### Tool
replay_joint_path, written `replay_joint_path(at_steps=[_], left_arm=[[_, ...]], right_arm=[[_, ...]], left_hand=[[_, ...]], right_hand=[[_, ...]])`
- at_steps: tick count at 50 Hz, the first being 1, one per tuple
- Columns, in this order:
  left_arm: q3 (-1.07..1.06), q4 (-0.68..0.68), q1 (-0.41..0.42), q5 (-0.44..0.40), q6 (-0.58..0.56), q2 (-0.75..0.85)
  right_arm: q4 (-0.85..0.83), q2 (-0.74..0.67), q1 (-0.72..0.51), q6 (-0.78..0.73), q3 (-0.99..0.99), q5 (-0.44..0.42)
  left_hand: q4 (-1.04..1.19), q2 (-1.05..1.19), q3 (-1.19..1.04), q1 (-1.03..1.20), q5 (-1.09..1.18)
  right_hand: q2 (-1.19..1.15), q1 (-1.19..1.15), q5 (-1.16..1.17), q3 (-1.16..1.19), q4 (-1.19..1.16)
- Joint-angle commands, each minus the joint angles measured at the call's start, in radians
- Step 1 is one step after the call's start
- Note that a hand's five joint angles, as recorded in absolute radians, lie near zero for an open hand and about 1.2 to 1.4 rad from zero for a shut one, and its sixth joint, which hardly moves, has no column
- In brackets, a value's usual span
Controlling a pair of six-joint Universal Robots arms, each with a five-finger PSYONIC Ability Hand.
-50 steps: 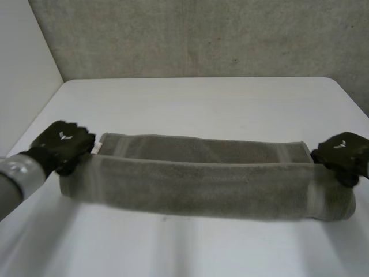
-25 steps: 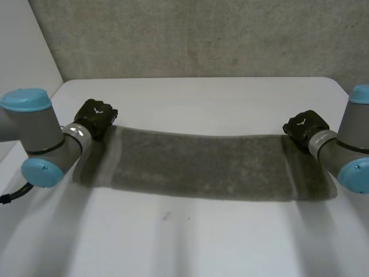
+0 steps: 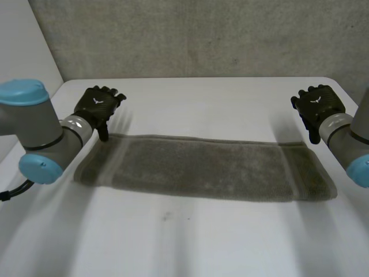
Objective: Fold the towel.
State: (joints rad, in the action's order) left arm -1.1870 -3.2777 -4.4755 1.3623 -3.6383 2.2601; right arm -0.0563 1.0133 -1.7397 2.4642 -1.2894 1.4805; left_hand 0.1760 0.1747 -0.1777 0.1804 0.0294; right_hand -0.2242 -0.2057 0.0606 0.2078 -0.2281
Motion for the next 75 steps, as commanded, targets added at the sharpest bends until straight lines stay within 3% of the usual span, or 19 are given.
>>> replay_joint_path(at_steps=[1,10,19,22,23,24,25,32,40,44,51,54,56,59,61,62,64,67,75], left_arm=[[-0.21,-0.011,-0.024,-0.014,0.138,-0.183],[-0.397,-0.092,-0.028,-0.015,0.144,-0.295],[-0.416,-0.108,-0.028,-0.015,0.144,-0.298],[-0.418,-0.106,-0.028,-0.014,0.145,-0.3],[-0.422,-0.108,-0.028,-0.014,0.145,-0.3],[-0.422,-0.108,-0.028,-0.014,0.145,-0.3],[-0.428,-0.108,-0.027,-0.014,0.145,-0.3],[-0.442,-0.108,-0.027,-0.014,0.145,-0.304],[-0.451,-0.108,-0.027,-0.014,0.145,-0.33],[-0.457,-0.108,-0.027,-0.014,0.145,-0.333],[-0.462,-0.108,-0.027,-0.014,0.145,-0.333],[-0.464,-0.108,-0.027,-0.014,0.145,-0.335],[-0.465,-0.108,-0.027,-0.012,0.147,-0.34],[-0.467,-0.108,-0.025,-0.012,0.147,-0.343],[-0.474,-0.108,-0.027,-0.014,0.147,-0.35],[-0.474,-0.108,-0.027,-0.014,0.147,-0.35],[-0.476,-0.108,-0.025,-0.012,0.147,-0.356],[-0.477,-0.108,-0.025,-0.012,0.148,-0.36],[-0.483,-0.108,-0.019,-0.012,0.148,-0.36]], right_arm=[[0.094,0.145,0.064,0.055,-0.232,-0.146],[0.112,0.222,0.189,0.056,-0.491,-0.255],[0.024,0.217,0.227,0.045,-0.556,-0.273],[-0.014,0.208,0.235,0.044,-0.559,-0.273],[-0.029,0.203,0.241,0.044,-0.561,-0.272],[-0.03,0.203,0.241,0.044,-0.561,-0.272],[-0.048,0.2,0.247,0.041,-0.562,-0.269],[-0.105,0.209,0.299,0.012,-0.559,-0.216],[-0.116,0.251,0.509,-0.261,-0.509,-0.141],[-0.117,0.255,0.529,-0.297,-0.475,-0.135],[-0.142,0.304,0.324,-0.198,-0.432,-0.157],[-0.195,0.314,0.2,-0.139,-0.424,-0.175],[-0.252,0.317,0.038,-0.125,-0.416,-0.201],[-0.281,0.306,-0.049,-0.125,-0.409,-0.213],[-0.335,0.246,-0.203,-0.128,-0.384,-0.235],[-0.335,0.246,-0.204,-0.128,-0.384,-0.235],[-0.362,0.151,-0.357,-0.134,-0.337,-0.258],[-0.364,0.058,-0.464,-0.14,-0.285,-0.27],[-0.362,-0.102,-0.615,-0.145,-0.234,-0.27]], left_hand=[[0.002,0.004,-0.001,-0.002,-0.026],[-0.001,0.001,0.002,-0.005,-0.029],[-0.001,0.001,0.002,-0.005,-0.029],[-0.001,0.001,0.002,-0.005,-0.029],[-0.001,0.001,0.002,-0.005,-0.029],[-0.001,0.001,0.002,-0.005,-0.029],[-0.001,0.001,0.002,-0.005,-0.029],[-0.001,0.001,0.002,-0.005,-0.029],[-0.001,0.001,0.002,-0.005,-0.029],[-0.001,0.001,0.002,-0.005,-0.029],[-0.001,0.001,0.002,-0.005,-0.029],[-0.001,0.001,0.002,-0.005,-0.029],[-0.001,0.001,0.002,-0.005,-0.029],[-0.001,0.001,0.002,-0.005,-0.029],[-0.001,0.001,0.002,-0.005,-0.029],[-0.001,0.001,0.002,-0.005,-0.029],[-0.001,0.001,0.002,-0.005,-0.029],[-0.001,0.001,0.002,-0.005,-0.029],[-0.001,0.001,0.002,-0.005,-0.029]], right_hand=[[0.05,0.031,-0.061,-0.033,0.054],[-0.263,-0.281,0.252,0.279,-0.259],[-0.43,-0.449,0.419,0.447,-0.426],[-0.615,-0.634,0.604,0.632,-0.611],[-0.839,-0.858,0.828,0.855,-0.835],[-0.841,-0.86,0.83,0.858,-0.837],[-1.169,-1.187,1.158,1.185,-1.165],[-1.172,-1.191,1.161,1.188,-1.168],[-1.172,-1.191,1.161,1.188,-1.168],[-1.172,-1.191,1.161,1.188,-1.168],[-1.172,-1.191,1.161,1.188,-1.168],[-1.172,-1.191,1.161,1.188,-1.168],[-1.172,-1.191,1.161,1.188,-1.168],[-1.172,-1.191,1.161,1.188,-1.168],[-1.172,-1.191,1.161,1.188,-1.168],[-1.172,-1.191,1.161,1.188,-1.168],[-1.172,-1.191,1.161,1.188,-1.168],[-1.172,-1.191,1.161,1.188,-1.168],[-1.172,-1.191,1.161,1.188,-1.168]])
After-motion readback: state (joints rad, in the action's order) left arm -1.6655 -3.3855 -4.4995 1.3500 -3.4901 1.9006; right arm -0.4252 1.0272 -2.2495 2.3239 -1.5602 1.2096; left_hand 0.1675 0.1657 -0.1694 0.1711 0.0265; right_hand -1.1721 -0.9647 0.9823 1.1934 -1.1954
